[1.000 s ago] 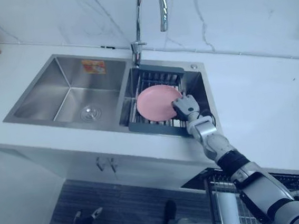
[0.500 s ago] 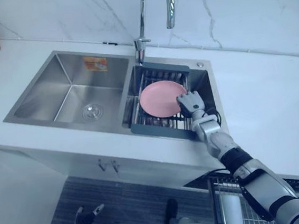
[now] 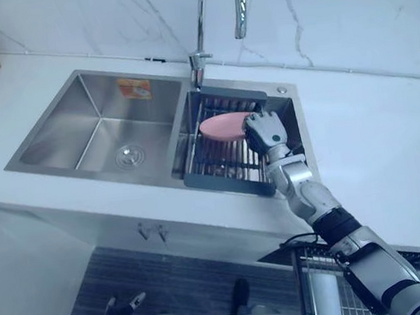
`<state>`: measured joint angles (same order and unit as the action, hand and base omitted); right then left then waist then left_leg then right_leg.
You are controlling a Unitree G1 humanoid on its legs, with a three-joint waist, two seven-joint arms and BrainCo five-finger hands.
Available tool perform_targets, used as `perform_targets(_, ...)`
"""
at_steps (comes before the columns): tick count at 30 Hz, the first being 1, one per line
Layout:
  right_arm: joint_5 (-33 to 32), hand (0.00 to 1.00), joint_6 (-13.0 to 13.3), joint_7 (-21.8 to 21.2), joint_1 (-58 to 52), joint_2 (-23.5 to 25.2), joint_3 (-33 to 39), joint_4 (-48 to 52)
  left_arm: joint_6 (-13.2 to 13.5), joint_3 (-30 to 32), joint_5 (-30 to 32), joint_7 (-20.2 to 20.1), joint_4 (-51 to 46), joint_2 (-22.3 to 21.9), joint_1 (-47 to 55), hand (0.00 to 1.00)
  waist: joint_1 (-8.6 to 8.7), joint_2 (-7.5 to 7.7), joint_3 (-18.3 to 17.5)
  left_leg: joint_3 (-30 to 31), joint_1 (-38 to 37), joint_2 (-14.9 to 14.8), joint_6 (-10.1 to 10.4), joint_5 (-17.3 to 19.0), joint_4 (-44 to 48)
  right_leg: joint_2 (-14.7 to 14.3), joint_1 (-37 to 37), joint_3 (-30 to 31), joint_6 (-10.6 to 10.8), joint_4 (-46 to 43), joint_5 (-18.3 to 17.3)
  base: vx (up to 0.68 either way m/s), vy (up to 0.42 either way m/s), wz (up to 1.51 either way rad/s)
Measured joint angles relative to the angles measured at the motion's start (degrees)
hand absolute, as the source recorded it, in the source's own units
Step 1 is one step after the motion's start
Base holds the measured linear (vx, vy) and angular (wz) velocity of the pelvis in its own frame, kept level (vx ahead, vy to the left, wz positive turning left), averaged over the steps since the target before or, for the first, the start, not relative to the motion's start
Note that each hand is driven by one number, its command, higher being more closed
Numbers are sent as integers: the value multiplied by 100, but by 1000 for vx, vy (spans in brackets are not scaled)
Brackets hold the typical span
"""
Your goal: Walk over to the sink, pick up the cup, carry it to the dishwasher, place the cup inside the dishwasher, then close the dishwasher door
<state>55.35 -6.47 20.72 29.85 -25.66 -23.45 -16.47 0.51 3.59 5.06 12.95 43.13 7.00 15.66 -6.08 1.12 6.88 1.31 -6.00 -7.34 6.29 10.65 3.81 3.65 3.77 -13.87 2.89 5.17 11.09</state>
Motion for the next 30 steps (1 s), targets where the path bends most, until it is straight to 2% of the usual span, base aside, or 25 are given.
perform_targets(7, -234, 100, 4, 117, -56, -11, 189, 273, 121, 22, 2, 53, 16, -3, -1, 0, 17, 3, 59, -30, -18, 3, -14, 15, 0, -6, 0, 35, 2, 0, -1, 2, 2, -2)
perform_targets(13, -770, 100, 13, 183, -206, -14, 359, 616, 144, 29, -1, 61, 21, -10, -1, 0, 14, 6, 63, -32, -22, 4, -15, 15, 0, -5, -4, 38, 3, 0, 0, 0, 0, 0)
perform_targets(19, -890, 100, 118, 174, -274, -14, 472, 735, 143, 31, -2, 63, 23, -12, 56, 0, 102, 8, 64, -42, -31, 3, -16, 15, 3, -8, -10, 46, 3, 0, 0, 0, 0, 0)
perform_targets(20, -893, 0, 131, 170, -286, -14, 472, 786, 142, 31, -2, 63, 23, -12, 57, 0, 106, 8, 64, -45, -33, 3, -16, 15, 3, -9, -10, 49, 3, 0, 0, 0, 0, 0)
perform_targets(24, -894, 0, 284, 111, -453, -13, 454, 1112, 137, 31, -3, 63, 26, -12, 58, 0, 112, 9, 64, -76, -53, 0, -17, 19, -2, -14, -10, 74, 3, 0, 1, 0, 0, -2)
perform_targets(30, -914, 0, 280, -101, -460, -14, 453, 1114, 133, 28, -42, 63, 30, -11, 57, 0, 136, 9, 64, -118, -81, 0, -18, 23, -12, -19, -12, 108, 5, 0, 3, 0, 3, -3)
